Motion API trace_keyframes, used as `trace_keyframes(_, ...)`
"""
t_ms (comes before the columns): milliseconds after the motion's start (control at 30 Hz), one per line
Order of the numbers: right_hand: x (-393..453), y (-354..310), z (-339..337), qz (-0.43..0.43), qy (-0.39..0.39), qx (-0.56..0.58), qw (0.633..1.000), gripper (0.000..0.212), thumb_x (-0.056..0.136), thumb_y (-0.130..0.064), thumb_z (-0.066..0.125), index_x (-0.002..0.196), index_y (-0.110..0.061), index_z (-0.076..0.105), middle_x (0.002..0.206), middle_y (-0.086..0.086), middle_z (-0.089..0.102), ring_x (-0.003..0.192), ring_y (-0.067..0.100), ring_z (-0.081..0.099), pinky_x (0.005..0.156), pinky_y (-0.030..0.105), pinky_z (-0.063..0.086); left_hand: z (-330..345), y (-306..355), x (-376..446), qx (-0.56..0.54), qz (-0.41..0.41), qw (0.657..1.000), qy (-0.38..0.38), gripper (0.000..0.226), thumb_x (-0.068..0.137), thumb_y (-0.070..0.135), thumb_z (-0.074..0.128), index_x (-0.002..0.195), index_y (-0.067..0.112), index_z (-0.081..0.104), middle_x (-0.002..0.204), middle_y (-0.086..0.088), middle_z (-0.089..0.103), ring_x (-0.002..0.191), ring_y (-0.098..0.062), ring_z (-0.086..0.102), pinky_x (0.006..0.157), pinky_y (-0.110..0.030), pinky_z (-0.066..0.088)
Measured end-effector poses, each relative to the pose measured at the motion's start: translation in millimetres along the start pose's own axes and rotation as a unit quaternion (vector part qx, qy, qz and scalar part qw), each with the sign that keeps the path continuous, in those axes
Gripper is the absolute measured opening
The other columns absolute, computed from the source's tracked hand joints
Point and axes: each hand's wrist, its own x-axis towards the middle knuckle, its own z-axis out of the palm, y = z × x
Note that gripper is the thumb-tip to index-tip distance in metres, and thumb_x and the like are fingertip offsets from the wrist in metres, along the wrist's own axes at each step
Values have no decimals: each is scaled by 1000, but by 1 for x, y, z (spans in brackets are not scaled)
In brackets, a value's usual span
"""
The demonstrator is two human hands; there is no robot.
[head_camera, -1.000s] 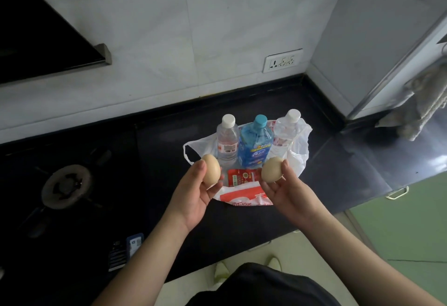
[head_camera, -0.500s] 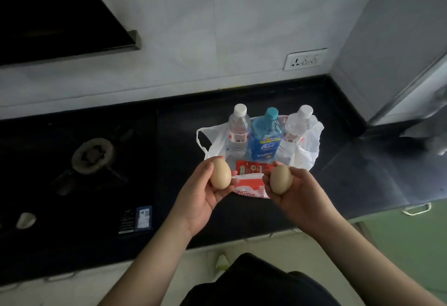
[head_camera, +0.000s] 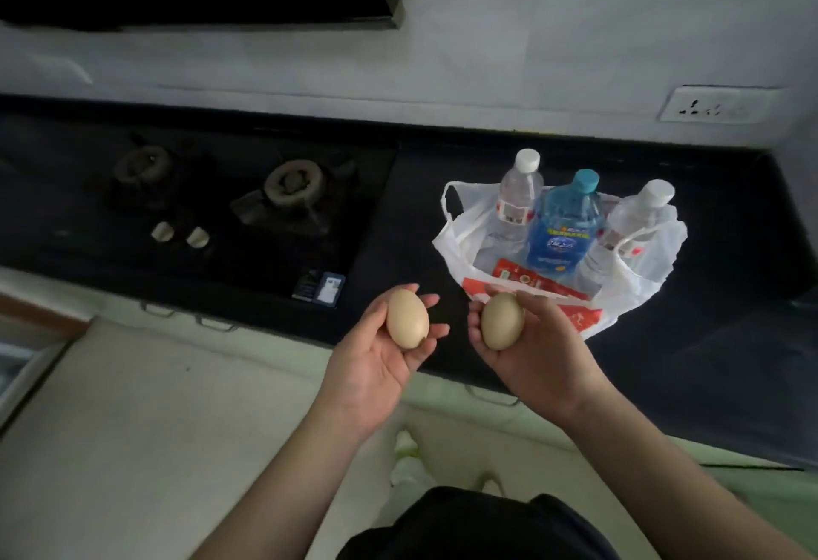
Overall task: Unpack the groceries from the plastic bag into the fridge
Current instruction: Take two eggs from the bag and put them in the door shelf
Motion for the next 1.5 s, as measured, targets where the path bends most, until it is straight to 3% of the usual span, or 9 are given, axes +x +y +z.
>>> trace_keyframes(133, 4, 27, 21, 59, -9, -42, 997, 27, 90, -21, 48, 108, -7, 62, 95, 15, 66, 90, 24, 65, 92, 36, 53, -28, 8, -39, -36, 64, 997, 40, 31, 98, 24, 45, 123, 15, 62, 111, -17, 68, 84, -31, 68, 68, -30, 58)
trace_keyframes(300, 8, 70, 66, 142, -29, -87, 986, 28, 82, -20, 55, 106, -10, 64, 93, 13, 66, 90, 23, 63, 98, 35, 49, -76, 25, -90, -75, 146, 981, 100, 29, 103, 22, 40, 120, 16, 63, 111, -19, 65, 84, -31, 67, 67, -30, 58)
trace_keyframes(433, 14, 122, 96, 178, -47, -150, 971, 28, 90, -21, 52, 111, -9, 65, 102, 12, 67, 97, 23, 66, 99, 36, 49, -116, 38, -135, -107, 191, 965, 143, 29, 103, 23, 40, 119, 14, 62, 110, -21, 65, 83, -32, 68, 64, -28, 59)
trace_keyframes(533, 12, 171, 123, 198, -71, -200, 957, 35, 84, -22, 59, 115, -8, 66, 108, 14, 66, 96, 24, 69, 100, 37, 49, -150, 49, -176, -124, 226, 951, 168, 29, 100, 24, 43, 120, 13, 61, 111, -21, 65, 83, -33, 68, 64, -28, 59)
trace_keyframes(767, 0, 307, 184, 257, -136, -258, 921, 28, 97, -26, 49, 116, -8, 60, 101, 15, 66, 91, 23, 67, 89, 33, 56, -238, 66, -285, -168, 312, 906, 232, 27, 100, 22, 43, 120, 15, 59, 110, -20, 67, 82, -32, 69, 65, -28, 59)
trace_keyframes(1067, -30, 450, 235, 349, -205, -309, 861, 35, 96, -34, 50, 114, -5, 59, 101, 16, 69, 90, 22, 69, 84, 30, 57, -315, 67, -405, -191, 403, 834, 325, 28, 101, 22, 42, 122, 16, 59, 108, -17, 68, 83, -30, 69, 66, -27, 59)
trace_keyframes(1300, -25, 511, 267, 410, -242, -349, 807, 38, 97, -35, 47, 116, -4, 60, 100, 17, 70, 90, 23, 68, 78, 29, 59, -350, 75, -437, -202, 443, 788, 376, 31, 101, 23, 42, 127, 15, 57, 111, -17, 67, 85, -30, 69, 69, -28, 59)
trace_keyframes(1500, 8, 553, 295, 438, -263, -339, 790, 34, 98, -31, 47, 114, -4, 59, 101, 19, 69, 89, 24, 69, 75, 30, 59, -384, 111, -428, -178, 445, 771, 419, 29, 102, 20, 41, 127, 17, 56, 111, -13, 68, 88, -29, 69, 72, -28, 59)
